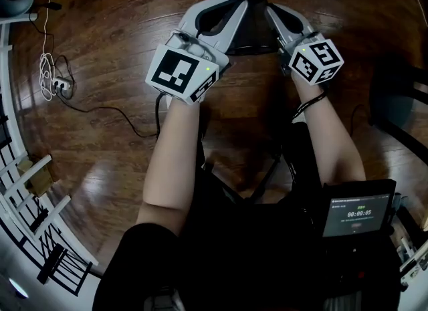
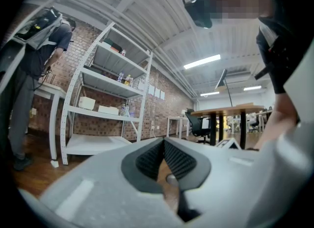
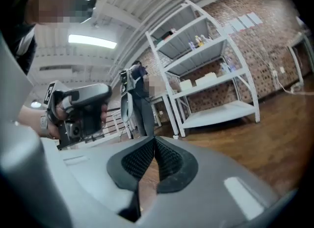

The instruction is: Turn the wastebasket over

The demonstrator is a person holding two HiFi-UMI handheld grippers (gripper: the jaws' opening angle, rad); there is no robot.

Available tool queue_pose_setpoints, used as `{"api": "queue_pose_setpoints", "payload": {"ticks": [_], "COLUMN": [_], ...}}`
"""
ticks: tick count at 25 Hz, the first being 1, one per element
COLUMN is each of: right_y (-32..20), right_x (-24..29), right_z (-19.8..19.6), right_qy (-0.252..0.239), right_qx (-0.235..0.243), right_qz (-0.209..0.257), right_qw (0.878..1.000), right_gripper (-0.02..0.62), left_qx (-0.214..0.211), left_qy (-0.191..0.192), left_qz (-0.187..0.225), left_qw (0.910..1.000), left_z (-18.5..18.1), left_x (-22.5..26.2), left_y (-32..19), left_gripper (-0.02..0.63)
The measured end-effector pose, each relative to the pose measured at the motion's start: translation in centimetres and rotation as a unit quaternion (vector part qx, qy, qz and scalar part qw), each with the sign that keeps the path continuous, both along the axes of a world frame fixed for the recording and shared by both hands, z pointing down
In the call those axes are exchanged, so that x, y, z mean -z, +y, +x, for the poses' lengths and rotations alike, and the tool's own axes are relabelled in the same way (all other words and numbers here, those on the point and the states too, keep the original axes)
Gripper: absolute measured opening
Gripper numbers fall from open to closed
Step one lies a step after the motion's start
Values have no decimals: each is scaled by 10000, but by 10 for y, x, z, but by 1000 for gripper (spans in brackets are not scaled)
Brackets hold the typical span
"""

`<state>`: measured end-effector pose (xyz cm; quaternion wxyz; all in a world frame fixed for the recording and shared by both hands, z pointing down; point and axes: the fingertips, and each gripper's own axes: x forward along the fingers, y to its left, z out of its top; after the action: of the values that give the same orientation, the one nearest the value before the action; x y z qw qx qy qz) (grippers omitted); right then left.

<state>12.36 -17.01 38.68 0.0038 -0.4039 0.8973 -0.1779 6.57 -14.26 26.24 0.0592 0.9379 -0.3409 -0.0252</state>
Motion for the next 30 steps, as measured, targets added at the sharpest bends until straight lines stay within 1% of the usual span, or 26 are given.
{"api": "queue_pose_setpoints", "payload": {"ticks": [2, 4, 7, 10, 11, 14, 16, 18, 21, 23, 25, 30], "right_y": [1, 13, 34, 49, 55, 72, 79, 88, 99, 101, 97, 84], "right_x": [-35, -76, -128, -171, -185, -217, -233, -247, -265, -274, -280, -283], "right_z": [2, 0, 13, 21, 22, 31, 36, 34, 29, 27, 26, 19], "right_qy": [-404, -812, -1399, -1673, -1766, -2112, -2368, -2581, -2845, -3050, -3236, -3566], "right_qx": [-215, -374, -864, -1285, -1418, -1842, -2034, -2112, -2194, -2206, -2190, -2019], "right_qz": [-602, -1248, -2068, -2595, -2757, -3211, -3473, -3722, -3999, -4089, -4101, -4036], "right_qw": [9971, 9882, 9645, 9424, 9342, 9047, 8843, 8662, 8432, 8314, 8241, 8180], "right_gripper": [11, 17, 18, 18, 26, 82, 113, 149, 169, 186, 205, 216], "left_qx": [4, 0, -33, -19, -5, 29, 41, 34, 30, 40, 31, 80], "left_qy": [79, 102, 109, 125, 132, 169, 205, 228, 250, 251, 241, 242], "left_qz": [-2, -14, -26, 23, 29, 14, 18, 14, 6, -10, -18, -40], "left_qw": [10000, 9999, 9999, 9999, 9999, 9999, 9998, 9997, 9997, 9997, 9997, 9997], "left_z": [0, 1, 9, 3, -1, -6, -5, -4, -3, -3, -4, -8], "left_x": [-1, -3, 0, 3, 2, 3, 4, 5, 5, 4, 3, 1], "left_y": [0, 2, 2, 2, 3, 4, 3, 2, 1, 0, 0, -2], "left_gripper": [3, 3, 3, 3, 3, 3, 3, 3, 3, 3, 3, 3]}}
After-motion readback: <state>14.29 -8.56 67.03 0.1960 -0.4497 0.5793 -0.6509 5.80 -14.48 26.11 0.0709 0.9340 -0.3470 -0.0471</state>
